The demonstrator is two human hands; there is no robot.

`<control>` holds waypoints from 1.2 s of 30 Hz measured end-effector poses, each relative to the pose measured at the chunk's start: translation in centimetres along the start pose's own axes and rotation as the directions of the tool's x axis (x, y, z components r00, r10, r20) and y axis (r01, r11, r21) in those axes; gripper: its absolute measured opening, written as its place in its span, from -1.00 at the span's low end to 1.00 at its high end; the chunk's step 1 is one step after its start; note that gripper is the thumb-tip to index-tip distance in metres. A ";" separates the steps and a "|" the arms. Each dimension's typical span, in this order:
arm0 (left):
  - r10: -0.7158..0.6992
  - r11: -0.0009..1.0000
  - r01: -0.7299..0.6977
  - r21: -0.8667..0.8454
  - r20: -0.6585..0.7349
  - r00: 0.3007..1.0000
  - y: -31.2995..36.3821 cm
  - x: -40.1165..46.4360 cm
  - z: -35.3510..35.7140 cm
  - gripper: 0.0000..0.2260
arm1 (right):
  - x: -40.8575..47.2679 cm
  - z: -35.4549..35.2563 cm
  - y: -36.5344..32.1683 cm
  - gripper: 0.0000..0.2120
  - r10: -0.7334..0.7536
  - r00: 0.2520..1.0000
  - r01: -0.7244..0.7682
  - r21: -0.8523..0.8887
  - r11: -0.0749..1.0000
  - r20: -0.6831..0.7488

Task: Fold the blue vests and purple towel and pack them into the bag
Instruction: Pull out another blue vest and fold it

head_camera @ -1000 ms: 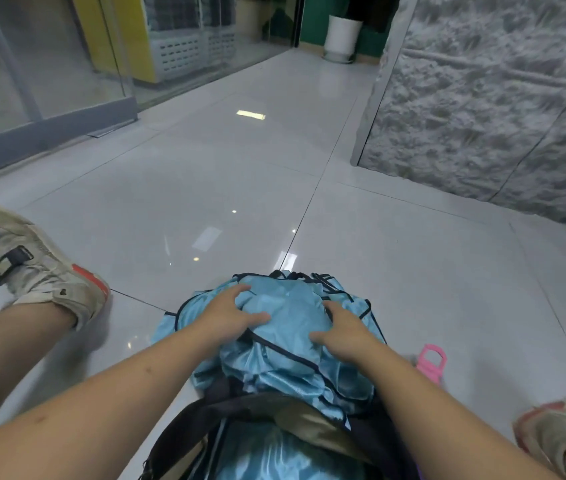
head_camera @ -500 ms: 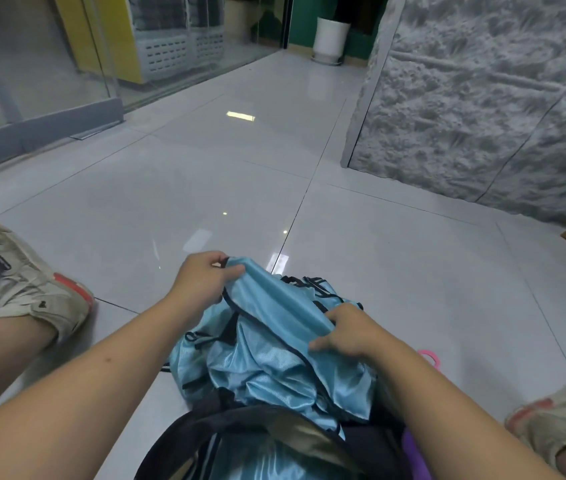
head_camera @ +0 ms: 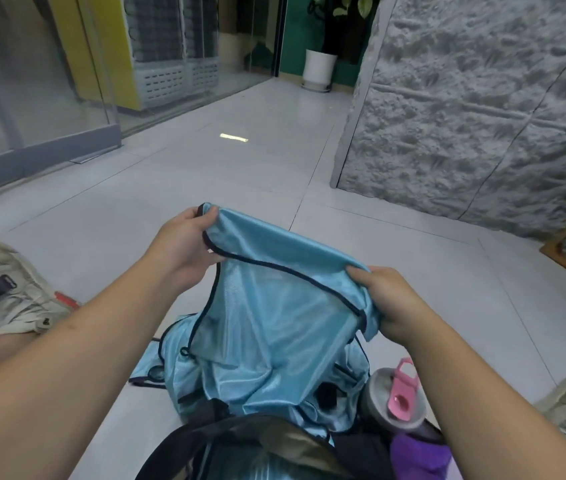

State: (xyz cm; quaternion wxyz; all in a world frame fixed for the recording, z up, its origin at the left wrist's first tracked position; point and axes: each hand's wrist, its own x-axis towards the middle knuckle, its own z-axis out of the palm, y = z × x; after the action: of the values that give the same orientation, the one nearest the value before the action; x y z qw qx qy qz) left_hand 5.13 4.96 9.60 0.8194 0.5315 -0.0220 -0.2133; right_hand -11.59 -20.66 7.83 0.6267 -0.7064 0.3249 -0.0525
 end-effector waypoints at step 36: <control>-0.233 0.973 0.232 0.016 0.027 0.972 -4.8 -1.2 -1.9 -0.63 | -1.3 5.1 4.3 -0.75 0.307 0.711 0.254 -0.637 0.728 0.633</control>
State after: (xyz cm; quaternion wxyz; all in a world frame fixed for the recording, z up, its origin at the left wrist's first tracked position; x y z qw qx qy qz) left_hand 2.95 5.41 4.77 0.7851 0.5324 0.0272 -0.3152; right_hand -11.84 -15.66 3.28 0.3953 -0.8451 0.0677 0.3535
